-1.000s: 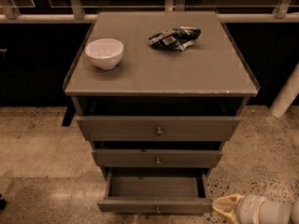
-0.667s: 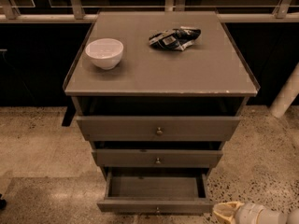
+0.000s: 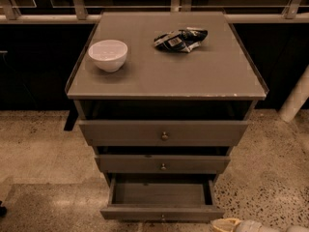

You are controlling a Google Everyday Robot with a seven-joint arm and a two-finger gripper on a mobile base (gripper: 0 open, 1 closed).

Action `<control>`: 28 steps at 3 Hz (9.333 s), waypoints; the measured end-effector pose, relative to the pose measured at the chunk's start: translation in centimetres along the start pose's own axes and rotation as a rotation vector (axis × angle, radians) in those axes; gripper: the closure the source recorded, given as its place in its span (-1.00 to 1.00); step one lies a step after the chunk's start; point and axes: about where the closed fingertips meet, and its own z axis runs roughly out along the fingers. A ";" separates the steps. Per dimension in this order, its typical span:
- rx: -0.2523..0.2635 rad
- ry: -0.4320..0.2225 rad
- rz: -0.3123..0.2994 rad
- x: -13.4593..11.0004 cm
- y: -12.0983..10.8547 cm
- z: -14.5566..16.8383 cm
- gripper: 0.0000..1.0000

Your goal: Close bottom drawer

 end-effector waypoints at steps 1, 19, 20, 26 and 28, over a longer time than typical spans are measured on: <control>-0.034 -0.015 0.028 1.0 0.6 1.5 1.00; -0.218 -0.118 0.340 8.7 -14.1 22.7 1.00; -0.228 -0.129 0.327 7.8 -15.6 24.3 1.00; -0.124 -0.200 0.199 1.1 -21.1 26.2 1.00; -0.124 -0.200 0.199 1.5 -20.4 26.0 1.00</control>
Offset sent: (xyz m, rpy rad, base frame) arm -0.0032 0.0109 -0.0165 0.0461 0.0190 0.0031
